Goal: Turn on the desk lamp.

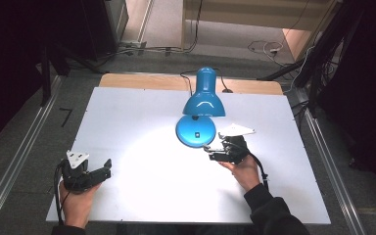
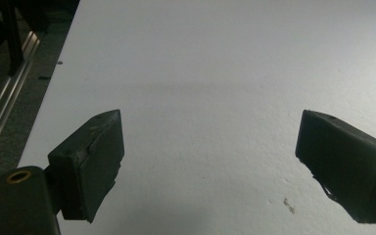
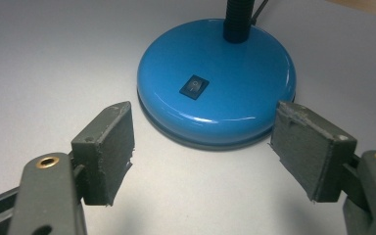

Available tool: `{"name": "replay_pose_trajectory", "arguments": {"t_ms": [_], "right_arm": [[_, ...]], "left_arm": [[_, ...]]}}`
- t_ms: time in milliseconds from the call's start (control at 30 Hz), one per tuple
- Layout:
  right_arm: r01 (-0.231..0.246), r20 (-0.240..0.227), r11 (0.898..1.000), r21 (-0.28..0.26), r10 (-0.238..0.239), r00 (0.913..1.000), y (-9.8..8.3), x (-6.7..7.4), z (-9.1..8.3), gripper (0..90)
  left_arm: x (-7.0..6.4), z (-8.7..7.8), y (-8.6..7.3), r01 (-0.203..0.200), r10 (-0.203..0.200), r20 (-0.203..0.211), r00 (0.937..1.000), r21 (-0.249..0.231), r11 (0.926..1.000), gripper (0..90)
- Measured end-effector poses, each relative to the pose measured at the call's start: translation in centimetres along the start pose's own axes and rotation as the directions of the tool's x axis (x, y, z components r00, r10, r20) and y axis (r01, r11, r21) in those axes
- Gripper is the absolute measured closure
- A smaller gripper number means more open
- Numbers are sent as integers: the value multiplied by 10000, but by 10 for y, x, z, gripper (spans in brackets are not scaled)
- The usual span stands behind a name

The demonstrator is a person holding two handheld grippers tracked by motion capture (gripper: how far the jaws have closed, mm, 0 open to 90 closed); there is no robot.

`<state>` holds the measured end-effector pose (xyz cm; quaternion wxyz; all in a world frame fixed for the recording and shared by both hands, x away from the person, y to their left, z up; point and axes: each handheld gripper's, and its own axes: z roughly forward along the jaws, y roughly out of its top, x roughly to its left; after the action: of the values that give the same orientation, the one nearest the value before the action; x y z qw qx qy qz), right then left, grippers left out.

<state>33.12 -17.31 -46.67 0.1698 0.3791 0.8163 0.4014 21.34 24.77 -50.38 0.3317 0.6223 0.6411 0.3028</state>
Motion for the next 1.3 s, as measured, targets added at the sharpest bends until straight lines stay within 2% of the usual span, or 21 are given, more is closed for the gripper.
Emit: {"name": "replay_pose_trajectory", "arguments": {"t_ms": [133, 267, 500, 1300], "right_arm": [[-258, 21, 9994, 251, 258, 9997, -4, -4, -3, 172], [-223, 123, 9992, 340, 219, 9997, -6, -4, -5, 171], [-451, 87, 9978, 485, 448, 9990, -9, -6, -7, 142], [-885, 292, 9957, 279, 877, 9957, -20, -23, -25, 142]], "left_arm": [[0, 0, 0, -1, 1, 6, 10000, 5, 10000, 114], [0, 0, 0, -31, 31, 22, 10000, -10, 10000, 114], [0, -1, 0, -6, 6, 25, 10000, -29, 10000, 114], [0, -1, 0, -43, 43, 46, 10000, -13, 10000, 114]]}}
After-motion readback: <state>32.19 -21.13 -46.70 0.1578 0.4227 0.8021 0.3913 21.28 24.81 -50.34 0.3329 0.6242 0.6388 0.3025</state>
